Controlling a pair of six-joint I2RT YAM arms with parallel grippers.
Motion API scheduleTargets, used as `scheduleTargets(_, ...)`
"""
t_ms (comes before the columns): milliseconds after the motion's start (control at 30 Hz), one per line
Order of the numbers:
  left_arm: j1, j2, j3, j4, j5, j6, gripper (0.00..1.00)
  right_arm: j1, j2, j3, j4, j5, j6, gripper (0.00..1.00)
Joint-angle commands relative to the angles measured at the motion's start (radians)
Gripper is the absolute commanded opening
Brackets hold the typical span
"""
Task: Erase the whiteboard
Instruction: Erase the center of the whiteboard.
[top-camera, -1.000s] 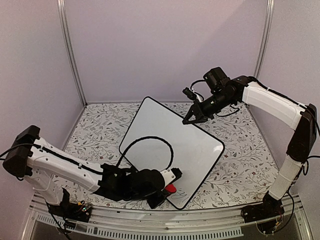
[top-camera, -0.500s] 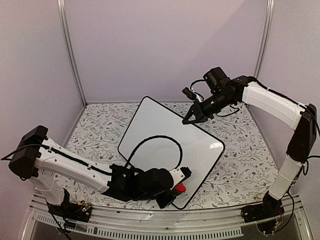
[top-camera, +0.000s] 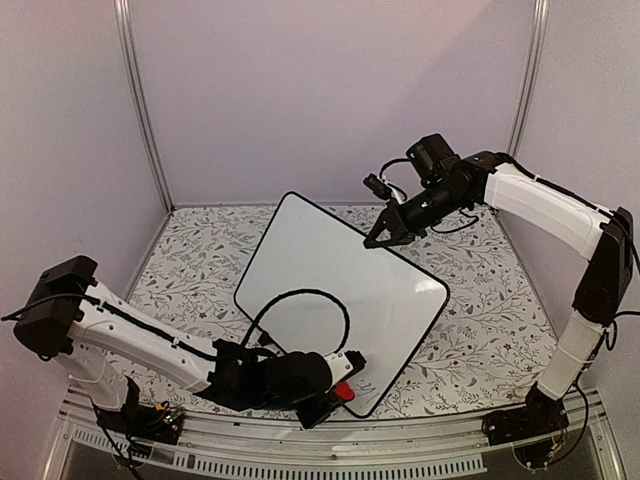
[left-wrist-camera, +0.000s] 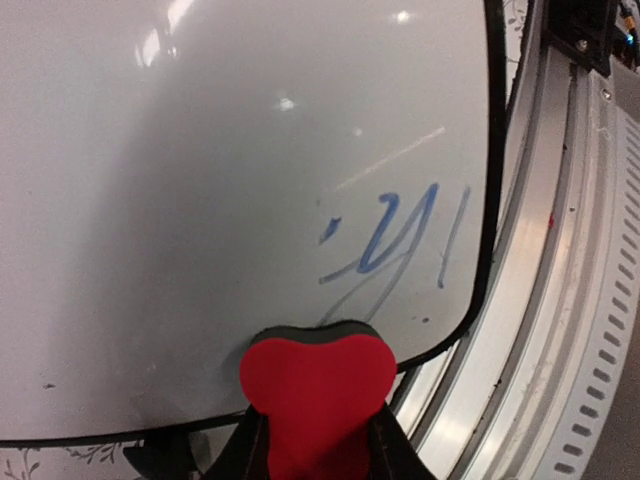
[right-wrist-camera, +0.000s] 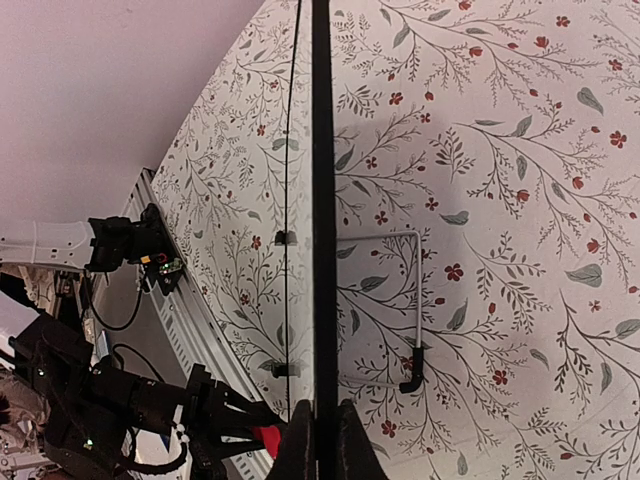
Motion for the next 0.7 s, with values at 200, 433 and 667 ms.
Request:
scheduleTargets(200, 0.010, -0.048, -0.027, -0.115, -0.035, -0.018, 0.00, 0.038, 0.040, -0.006, -0.077, -0.001, 0.012, 0.00)
scheduleTargets(433, 0.008, -0.068, 0.068, -0.109, -0.077, 0.043, 0.00, 0.037, 0.037, -0.009, -0.075, 0.000, 0.012, 0.00)
scheduleTargets(667, 0.008, 0.015, 0.186, -0.107, -0.106, 0.113, 0.00, 0.038, 0.039, -0.009, -0.076, -0.001, 0.011, 0.00)
